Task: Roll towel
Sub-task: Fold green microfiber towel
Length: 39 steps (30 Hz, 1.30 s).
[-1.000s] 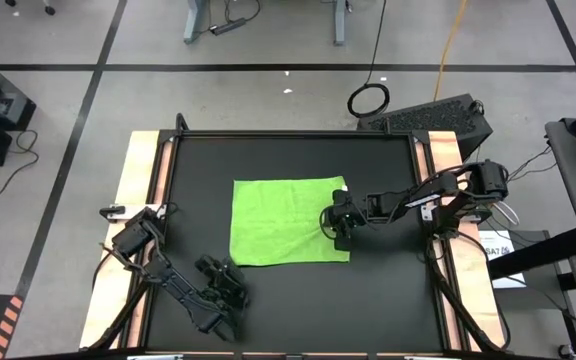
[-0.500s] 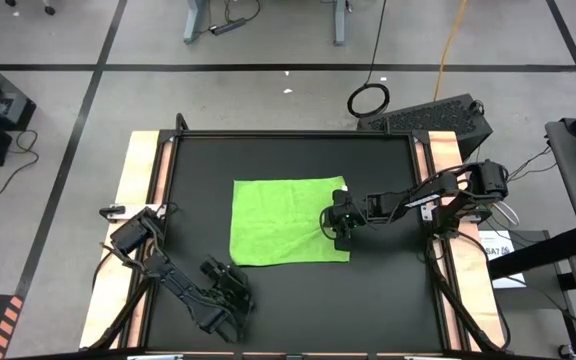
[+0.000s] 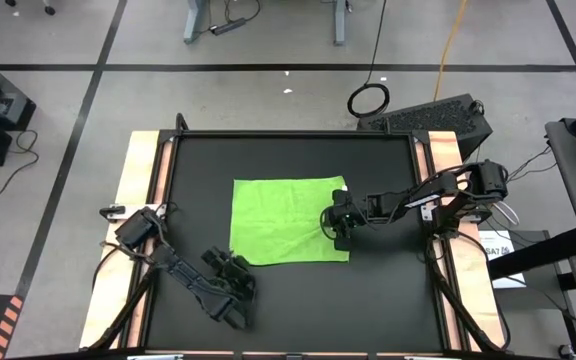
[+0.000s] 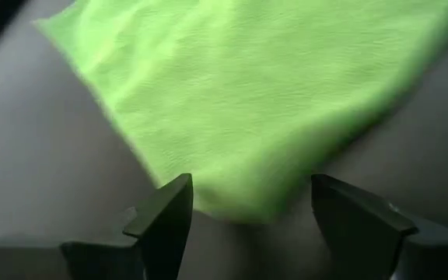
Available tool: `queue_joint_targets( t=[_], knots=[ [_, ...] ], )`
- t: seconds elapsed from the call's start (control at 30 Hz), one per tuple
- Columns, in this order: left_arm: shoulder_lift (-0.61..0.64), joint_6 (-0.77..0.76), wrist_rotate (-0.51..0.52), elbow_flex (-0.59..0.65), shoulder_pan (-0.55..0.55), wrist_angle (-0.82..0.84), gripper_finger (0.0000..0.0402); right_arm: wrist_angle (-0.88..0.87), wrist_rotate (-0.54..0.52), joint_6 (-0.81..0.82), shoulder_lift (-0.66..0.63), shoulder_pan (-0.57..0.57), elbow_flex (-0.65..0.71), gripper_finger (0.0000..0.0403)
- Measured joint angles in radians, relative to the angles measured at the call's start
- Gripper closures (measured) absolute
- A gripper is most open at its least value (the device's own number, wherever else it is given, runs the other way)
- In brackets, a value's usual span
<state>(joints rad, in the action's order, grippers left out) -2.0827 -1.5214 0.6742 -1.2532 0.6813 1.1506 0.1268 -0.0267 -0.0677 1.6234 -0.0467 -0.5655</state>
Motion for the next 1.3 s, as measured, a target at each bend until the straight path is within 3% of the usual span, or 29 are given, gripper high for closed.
queue_joint_targets(
  t=[0.2, 0.33, 0.5, 0.67, 0.8, 0.97, 1.3],
  knots=[
    [-0.005, -0.046, -0.077, -0.012, -0.017, 0.167, 0.017, 0.003, 0.0, -0.003, 0.0, 0.0, 0.0, 0.0401],
    [-0.005, -0.055, -0.096, -0.018, -0.014, 0.229, 0.0237, 0.004, 0.001, -0.007, 0.0, 0.0, 0.0, 0.0401],
    [-0.005, 0.06, -0.108, -0.017, -0.013, 0.173, 0.0336, 0.004, 0.002, -0.014, 0.0, 0.0, 0.0, 0.0401],
    [-0.005, 0.117, -0.153, -0.018, 0.001, 0.172, 0.0388, 0.003, 0.006, -0.015, 0.0, 0.0, 0.0, 0.0401],
    [0.003, 0.153, -0.194, -0.023, 0.037, 0.176, 0.0389, -0.012, 0.008, -0.015, 0.0, 0.0, -0.001, 0.0401],
    [0.003, 0.177, -0.203, -0.061, 0.089, 0.233, 0.0361, -0.042, 0.029, -0.016, -0.001, -0.001, -0.002, 0.0401],
    [0.004, 0.173, -0.074, -0.08, 0.117, 0.276, 0.0277, -0.076, 0.049, -0.019, -0.002, -0.001, -0.003, 0.0393]
  ],
)
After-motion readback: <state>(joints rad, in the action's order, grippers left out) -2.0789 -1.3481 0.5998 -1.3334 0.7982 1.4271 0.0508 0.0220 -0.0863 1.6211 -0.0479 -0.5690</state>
